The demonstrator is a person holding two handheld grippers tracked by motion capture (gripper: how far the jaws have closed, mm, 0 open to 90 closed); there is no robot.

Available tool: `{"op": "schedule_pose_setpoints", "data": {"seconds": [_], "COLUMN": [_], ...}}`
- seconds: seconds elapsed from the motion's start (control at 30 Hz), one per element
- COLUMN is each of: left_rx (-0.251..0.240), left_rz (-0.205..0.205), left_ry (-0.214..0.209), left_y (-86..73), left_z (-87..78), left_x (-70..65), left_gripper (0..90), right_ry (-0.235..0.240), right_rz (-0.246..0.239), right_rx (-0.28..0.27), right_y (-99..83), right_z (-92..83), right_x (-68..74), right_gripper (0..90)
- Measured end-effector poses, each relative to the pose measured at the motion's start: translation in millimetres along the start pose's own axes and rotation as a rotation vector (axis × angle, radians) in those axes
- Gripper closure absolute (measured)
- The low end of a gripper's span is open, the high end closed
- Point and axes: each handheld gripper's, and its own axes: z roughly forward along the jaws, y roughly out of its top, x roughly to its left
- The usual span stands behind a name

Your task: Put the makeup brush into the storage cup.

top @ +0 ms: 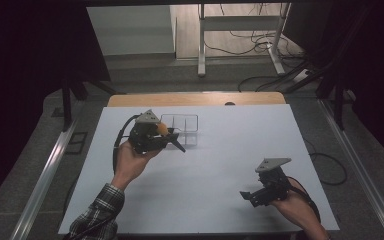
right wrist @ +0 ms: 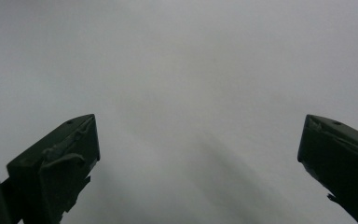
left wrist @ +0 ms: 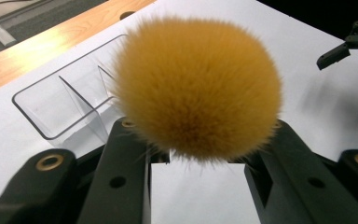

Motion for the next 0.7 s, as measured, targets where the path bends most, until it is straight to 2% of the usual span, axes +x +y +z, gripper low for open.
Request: {"op": "schedule_pose_setpoints", "data": {"seconds": [0.4, 0.7], "left_rx": [-0.009, -0.015], "left_rz": [-0.015, -0.007], "left_ry": [0.010, 0.015], "left_y": [4.0, 12.7], "left_z": [2.7, 5.5], "left_x": [7.5, 11.0], "left_gripper": [68.6, 68.6], "right_ry": [-0.022, -0.032], "right_rz": [0.035, 0.072], "right_rx": [-0.009, -0.011], "right_y": [-12.5, -23.0], "right_z": [-8.7, -16.0], "right_x": [-9.0, -14.1], "right_gripper": [0.0, 0.0]}}
